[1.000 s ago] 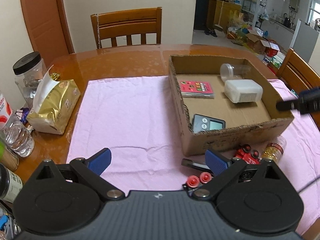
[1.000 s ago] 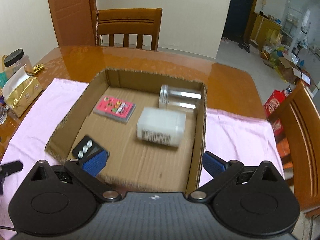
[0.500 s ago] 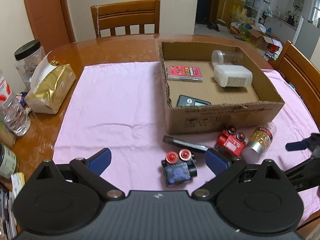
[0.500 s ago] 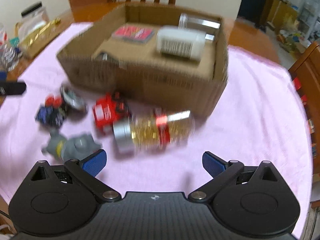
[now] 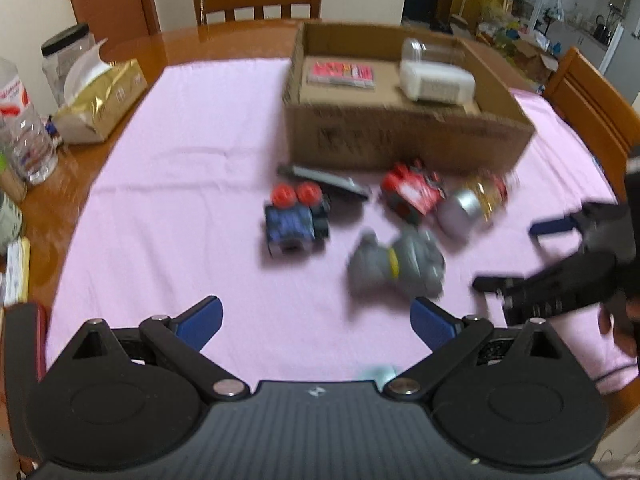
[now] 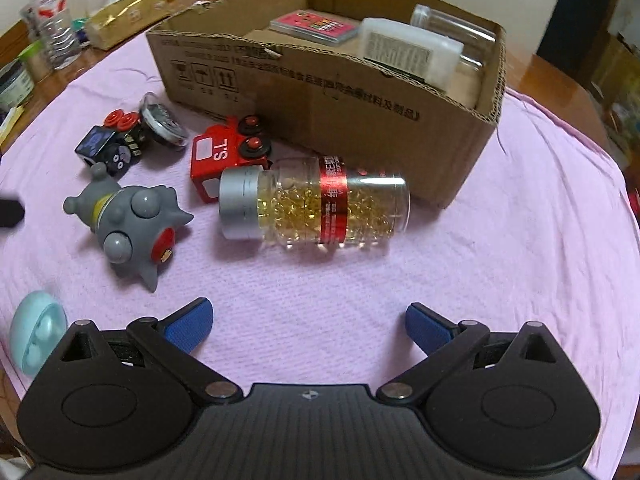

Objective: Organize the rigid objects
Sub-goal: 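Move the left tool toward the light blue ball on the cloth, then close the left tool around the light blue ball, then grasp the gold capsule bottle with the right tool while the left tool holds the ball, then carry the ball into the box and open the left tool while the right tool drops the bottle in, then move both tools back toward the toys remaining on the cloth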

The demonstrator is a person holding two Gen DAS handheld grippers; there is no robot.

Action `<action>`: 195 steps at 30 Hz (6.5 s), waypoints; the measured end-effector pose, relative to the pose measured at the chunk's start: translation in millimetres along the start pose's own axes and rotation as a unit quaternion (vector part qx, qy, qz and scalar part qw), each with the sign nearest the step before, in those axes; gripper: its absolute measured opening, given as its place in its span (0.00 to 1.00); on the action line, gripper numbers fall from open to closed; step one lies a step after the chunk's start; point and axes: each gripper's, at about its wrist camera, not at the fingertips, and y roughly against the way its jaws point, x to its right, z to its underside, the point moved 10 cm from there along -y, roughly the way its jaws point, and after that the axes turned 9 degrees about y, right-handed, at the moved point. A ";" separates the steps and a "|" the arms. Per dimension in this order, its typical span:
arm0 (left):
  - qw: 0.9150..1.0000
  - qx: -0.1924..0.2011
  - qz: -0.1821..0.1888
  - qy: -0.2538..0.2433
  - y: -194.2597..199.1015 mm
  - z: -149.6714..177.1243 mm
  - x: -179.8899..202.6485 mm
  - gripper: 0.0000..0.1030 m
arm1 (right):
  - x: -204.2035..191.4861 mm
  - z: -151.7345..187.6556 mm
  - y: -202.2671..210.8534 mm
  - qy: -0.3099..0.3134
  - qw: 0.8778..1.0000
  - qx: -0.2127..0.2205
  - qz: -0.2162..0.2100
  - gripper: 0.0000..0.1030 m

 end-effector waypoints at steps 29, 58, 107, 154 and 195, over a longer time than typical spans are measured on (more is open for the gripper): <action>0.999 -0.030 0.007 -0.014 -23.0 50.3 15.5 0.51 | 3.7 3.3 3.9 0.030 0.999 0.015 -0.016 1.00; 0.999 -0.015 -0.027 0.021 -31.2 31.4 -4.7 0.52 | 7.9 -13.5 10.6 0.015 0.999 0.031 -0.033 1.00; 0.996 -0.068 0.003 -0.054 -11.3 9.4 -0.4 0.50 | 13.8 -53.1 46.2 0.085 0.996 0.001 -0.040 0.94; 0.980 0.039 0.084 -0.179 -22.3 -193.5 61.4 0.50 | 59.0 -79.8 106.1 -0.116 0.989 0.068 0.060 1.00; 0.993 0.070 0.024 -0.091 -23.8 -137.2 -16.7 0.98 | -16.4 -51.1 75.9 -0.113 0.993 0.041 0.018 1.00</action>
